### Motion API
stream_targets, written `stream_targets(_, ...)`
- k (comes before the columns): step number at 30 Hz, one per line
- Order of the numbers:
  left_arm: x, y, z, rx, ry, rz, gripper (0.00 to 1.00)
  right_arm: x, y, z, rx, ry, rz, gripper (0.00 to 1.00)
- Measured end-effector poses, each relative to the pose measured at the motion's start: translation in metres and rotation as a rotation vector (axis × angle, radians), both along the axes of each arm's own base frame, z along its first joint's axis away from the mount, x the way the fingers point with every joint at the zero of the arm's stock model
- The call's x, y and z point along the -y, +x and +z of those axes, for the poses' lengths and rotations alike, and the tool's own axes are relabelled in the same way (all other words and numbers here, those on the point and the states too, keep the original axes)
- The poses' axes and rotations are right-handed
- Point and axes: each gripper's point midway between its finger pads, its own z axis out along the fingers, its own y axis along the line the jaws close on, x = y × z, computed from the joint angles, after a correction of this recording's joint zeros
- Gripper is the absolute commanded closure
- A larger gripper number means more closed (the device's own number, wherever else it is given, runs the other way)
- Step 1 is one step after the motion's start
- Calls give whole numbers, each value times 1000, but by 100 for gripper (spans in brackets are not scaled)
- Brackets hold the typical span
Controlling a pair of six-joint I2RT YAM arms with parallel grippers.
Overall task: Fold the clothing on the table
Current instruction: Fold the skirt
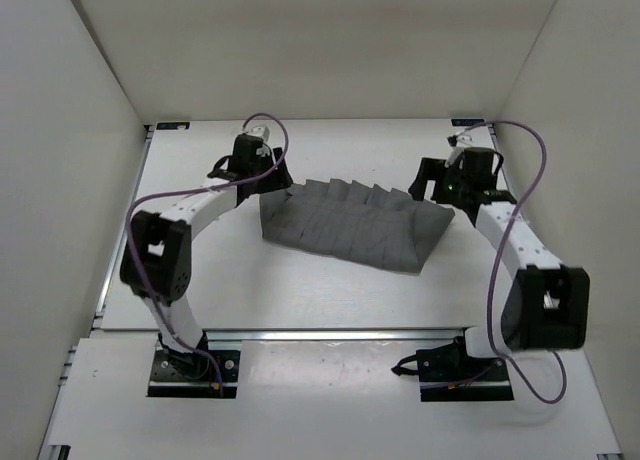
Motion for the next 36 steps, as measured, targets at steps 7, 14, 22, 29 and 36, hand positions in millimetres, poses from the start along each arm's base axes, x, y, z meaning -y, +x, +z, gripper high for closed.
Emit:
stream_targets(7,2,-47,32,94,52,-78,49,13,-93,-52,-145,7,-123,1)
stream_targets(14,1,-90,-26,-45,168,-149,42,11,-127,-95,-311,98,-193,1)
stream_targets(22,-21,-88,-43,-97,200,-108,46,-7,-113,-115,-370,166,-189,6)
stream_targets(29,-16,-91,-78,-190,242,-133,54,-15,-95,-119,-359,156,-167,46)
stream_targets(36,-6,-90,-89,-256,265,-155,86,-16,-95,-131,-400,158,-172,98)
